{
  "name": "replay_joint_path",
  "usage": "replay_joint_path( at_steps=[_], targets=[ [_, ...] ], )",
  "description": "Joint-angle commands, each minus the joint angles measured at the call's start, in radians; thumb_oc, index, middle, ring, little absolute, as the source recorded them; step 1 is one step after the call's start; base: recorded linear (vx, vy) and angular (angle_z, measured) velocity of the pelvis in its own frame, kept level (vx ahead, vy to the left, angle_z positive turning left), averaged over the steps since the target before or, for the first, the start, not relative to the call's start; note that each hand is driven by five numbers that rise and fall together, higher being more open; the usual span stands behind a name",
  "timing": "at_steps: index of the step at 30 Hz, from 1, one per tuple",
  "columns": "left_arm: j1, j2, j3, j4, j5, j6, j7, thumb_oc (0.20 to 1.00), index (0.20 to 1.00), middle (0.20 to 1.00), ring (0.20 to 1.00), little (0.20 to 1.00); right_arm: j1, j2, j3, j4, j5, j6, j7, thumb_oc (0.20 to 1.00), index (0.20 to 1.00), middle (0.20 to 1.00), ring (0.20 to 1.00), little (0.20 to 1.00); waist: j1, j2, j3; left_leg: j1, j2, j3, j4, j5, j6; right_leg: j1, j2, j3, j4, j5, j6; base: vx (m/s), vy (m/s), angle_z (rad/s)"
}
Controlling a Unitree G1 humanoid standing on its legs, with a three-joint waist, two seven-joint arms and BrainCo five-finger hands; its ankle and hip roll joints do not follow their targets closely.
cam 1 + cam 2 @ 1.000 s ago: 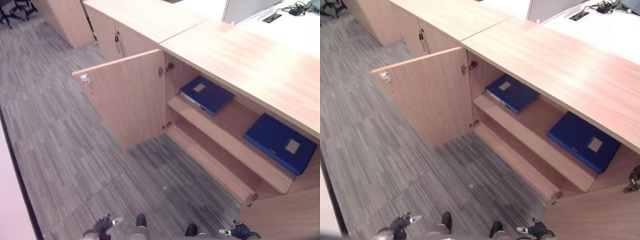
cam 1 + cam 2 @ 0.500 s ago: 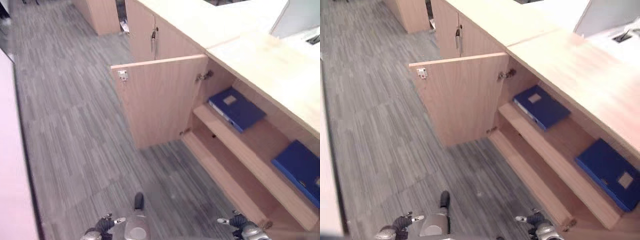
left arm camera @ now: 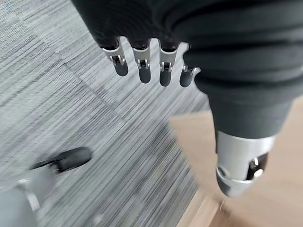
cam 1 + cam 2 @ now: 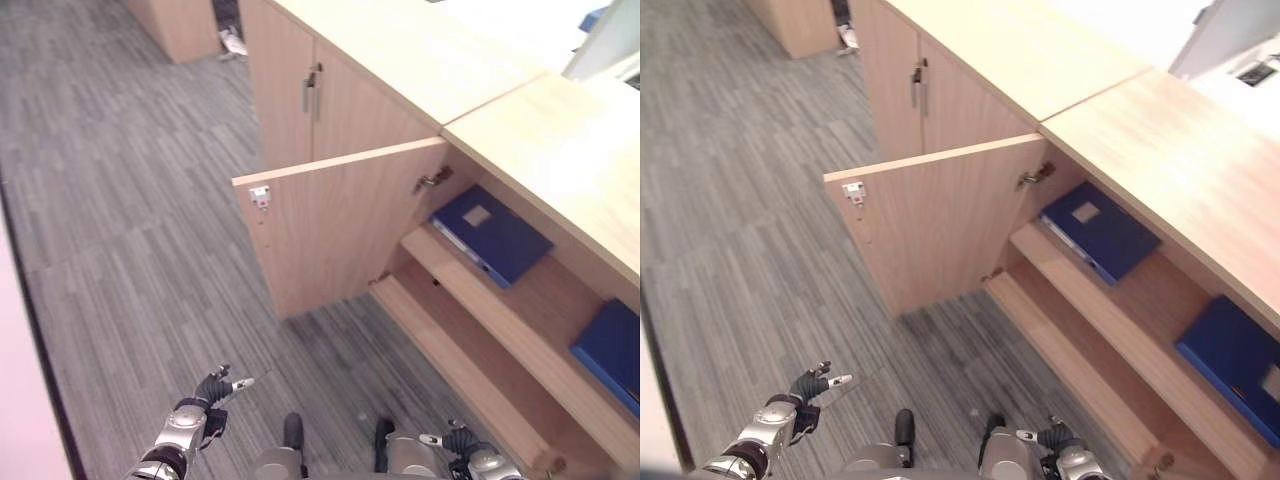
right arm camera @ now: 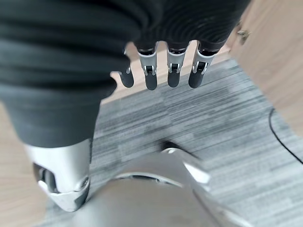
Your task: Put the empty folder in the office cabinet
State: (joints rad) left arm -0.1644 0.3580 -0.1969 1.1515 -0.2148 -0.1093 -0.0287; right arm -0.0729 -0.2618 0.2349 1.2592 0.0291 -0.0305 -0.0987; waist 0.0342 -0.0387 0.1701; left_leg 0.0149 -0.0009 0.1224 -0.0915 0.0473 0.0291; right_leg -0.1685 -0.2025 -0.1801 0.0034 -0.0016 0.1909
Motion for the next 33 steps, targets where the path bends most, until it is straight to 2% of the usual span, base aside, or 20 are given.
replay_joint_path(
  at_steps=[1, 5, 10, 18, 19, 25, 33],
  targets=[
    [0.030, -0.008, 0.015, -0.021, 0.006, -0.040, 0.008, 1.000, 1.000, 1.000, 1.000, 1.000, 0.000, -0.058, -0.005, 0.011, 0.011, 0.006, -0.007, 1.000, 1.000, 1.000, 1.000, 1.000, 0.011, -0.003, -0.037, -0.076, 0.060, -0.043, 0.023, 0.007, -0.085, 0.159, 0.012, -0.011, 0.005, 0.008, 0.020, 0.20, -0.089, 0.56],
    [0.062, -0.029, 0.041, -0.016, -0.012, -0.048, 0.010, 1.000, 1.000, 1.000, 1.000, 1.000, 0.030, -0.076, -0.013, 0.021, -0.003, 0.006, -0.003, 1.000, 1.000, 1.000, 1.000, 1.000, 0.015, 0.005, -0.059, -0.036, 0.064, -0.053, 0.008, -0.003, -0.100, 0.227, 0.007, -0.038, -0.079, 0.043, 0.026, 0.14, -0.085, 0.21],
    [0.079, -0.061, 0.037, -0.001, -0.002, -0.049, 0.020, 1.000, 1.000, 1.000, 1.000, 1.000, 0.054, -0.077, -0.033, 0.040, 0.006, 0.005, -0.007, 1.000, 1.000, 1.000, 1.000, 1.000, 0.013, 0.010, -0.073, -0.007, 0.073, -0.058, 0.004, -0.009, -0.110, 0.260, 0.009, -0.051, -0.091, 0.025, 0.026, 0.08, -0.039, 0.05],
    [0.088, -0.051, 0.052, -0.053, -0.035, -0.066, 0.032, 1.000, 1.000, 1.000, 1.000, 1.000, 0.078, -0.066, -0.020, 0.036, 0.001, -0.003, -0.006, 1.000, 1.000, 1.000, 1.000, 1.000, 0.010, 0.022, -0.077, 0.024, 0.079, -0.069, 0.004, -0.020, -0.118, 0.296, 0.022, -0.064, -0.091, -0.001, 0.015, 0.04, -0.014, 0.04],
    [0.055, -0.003, 0.074, -0.068, -0.078, -0.059, 0.031, 1.000, 1.000, 1.000, 1.000, 1.000, 0.078, -0.075, -0.007, 0.023, -0.012, -0.004, 0.000, 1.000, 1.000, 1.000, 1.000, 1.000, 0.001, 0.028, -0.081, 0.038, 0.083, -0.062, 0.004, -0.023, -0.120, 0.302, 0.025, -0.060, -0.091, 0.000, 0.014, 0.04, 0.009, 0.02],
    [0.080, -0.032, 0.076, -0.136, -0.086, -0.074, 0.050, 1.000, 1.000, 1.000, 1.000, 1.000, 0.080, -0.063, -0.012, 0.022, -0.012, -0.008, -0.003, 1.000, 1.000, 1.000, 1.000, 1.000, 0.006, 0.027, -0.083, 0.039, 0.079, -0.061, 0.004, -0.024, -0.115, 0.306, 0.019, -0.066, -0.091, 0.006, 0.017, 0.01, 0.016, -0.01],
    [0.041, -0.007, 0.078, -0.214, -0.101, -0.088, 0.061, 1.000, 1.000, 1.000, 1.000, 1.000, 0.089, -0.053, -0.015, 0.014, -0.013, -0.001, 0.001, 1.000, 1.000, 1.000, 1.000, 1.000, -0.005, 0.026, -0.092, 0.038, 0.065, -0.049, 0.004, -0.033, -0.109, 0.300, 0.004, -0.063, -0.091, 0.019, 0.028, 0.00, 0.036, 0.00]
  ],
)
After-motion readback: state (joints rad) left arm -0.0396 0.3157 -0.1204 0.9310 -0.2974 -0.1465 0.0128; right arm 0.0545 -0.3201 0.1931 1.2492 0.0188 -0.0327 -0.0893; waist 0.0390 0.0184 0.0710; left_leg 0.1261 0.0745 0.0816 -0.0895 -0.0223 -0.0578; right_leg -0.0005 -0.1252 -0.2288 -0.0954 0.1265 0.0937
